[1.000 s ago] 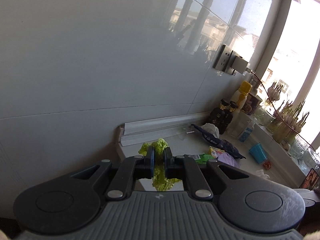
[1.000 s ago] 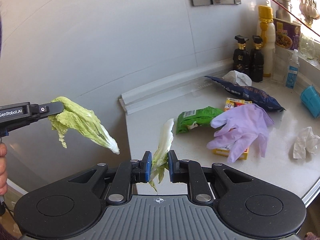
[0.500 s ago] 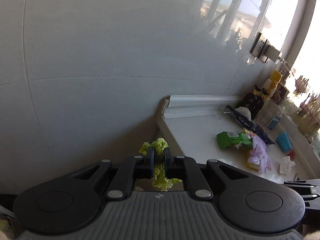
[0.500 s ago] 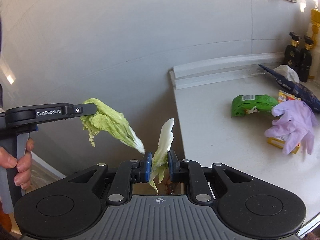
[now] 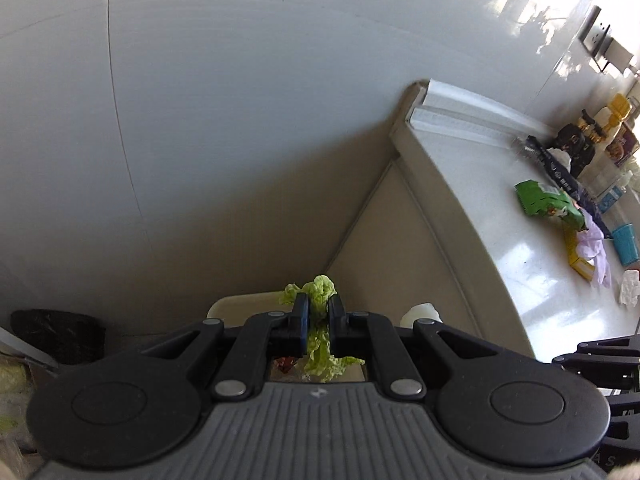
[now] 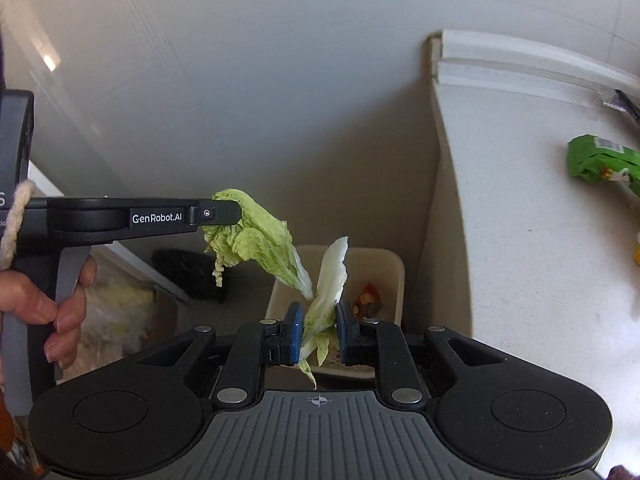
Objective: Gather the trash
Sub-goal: 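Carry both cabbage leaves off the counter down over the cream bin, then open both tools to drop the cabbage leaves into the bin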
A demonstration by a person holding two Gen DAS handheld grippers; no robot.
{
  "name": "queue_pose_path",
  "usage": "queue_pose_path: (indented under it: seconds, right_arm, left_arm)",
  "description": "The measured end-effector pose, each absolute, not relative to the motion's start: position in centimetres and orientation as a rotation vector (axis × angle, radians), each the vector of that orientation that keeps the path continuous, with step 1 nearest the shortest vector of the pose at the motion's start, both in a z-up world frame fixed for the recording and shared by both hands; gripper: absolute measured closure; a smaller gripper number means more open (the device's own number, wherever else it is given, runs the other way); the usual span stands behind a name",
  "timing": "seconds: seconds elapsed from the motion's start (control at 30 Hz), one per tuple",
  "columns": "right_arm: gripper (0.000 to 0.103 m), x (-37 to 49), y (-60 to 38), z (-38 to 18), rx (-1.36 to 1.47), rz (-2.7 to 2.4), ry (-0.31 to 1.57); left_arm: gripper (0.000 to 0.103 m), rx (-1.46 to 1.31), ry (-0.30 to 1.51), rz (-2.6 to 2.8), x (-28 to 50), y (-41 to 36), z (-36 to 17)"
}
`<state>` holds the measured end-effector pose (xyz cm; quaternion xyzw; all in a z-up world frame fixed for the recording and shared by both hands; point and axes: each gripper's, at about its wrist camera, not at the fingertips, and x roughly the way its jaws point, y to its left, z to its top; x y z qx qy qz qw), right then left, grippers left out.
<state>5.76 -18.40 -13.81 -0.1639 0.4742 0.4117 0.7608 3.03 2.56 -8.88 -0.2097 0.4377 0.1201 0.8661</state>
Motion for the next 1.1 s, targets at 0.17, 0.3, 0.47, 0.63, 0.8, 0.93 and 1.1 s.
queue_pose_path:
  seconds: [0.17, 0.3, 0.47, 0.63, 0.8, 0.93, 1.1]
  right_arm:
    - [0.086, 6.7, -16.6, -16.5, -0.417, 0.896, 1.089]
    - [0.086, 7.3, -15.2, -18.2, -0.451, 0.901, 1.117]
    - [0.086, 8.9, -13.0, -20.0, -0.481, 0.925, 1.158]
    - [0.085, 10.8, -11.0, -21.9, -0.507, 0.919, 1.206]
    - [0.085, 11.7, -8.9, -23.4, -0.553, 0.895, 1.239]
    - [0.084, 11.8, -8.4, -23.7, -0.561, 0.89, 1.249]
    - [0.084, 12.0, -7.9, -24.1, -0.551, 0.899, 1.251]
  left_arm:
    - [0.095, -0.463, 0.975, 0.266, 3.0, 3.0, -11.3]
    - [0.095, -0.476, 1.021, 0.272, 3.1, 3.3, -13.1]
    - [0.094, -0.501, 1.07, 0.276, 3.7, 3.9, -15.4]
    - [0.094, -0.47, 1.101, 0.272, 4.5, 3.8, -17.9]
    - [0.094, -0.454, 1.162, 0.273, 6.0, 3.5, -20.6]
    - [0.094, -0.466, 1.192, 0.288, 6.0, 3.5, -21.9]
    - [0.094, -0.471, 1.2, 0.283, 6.5, 3.7, -22.7]
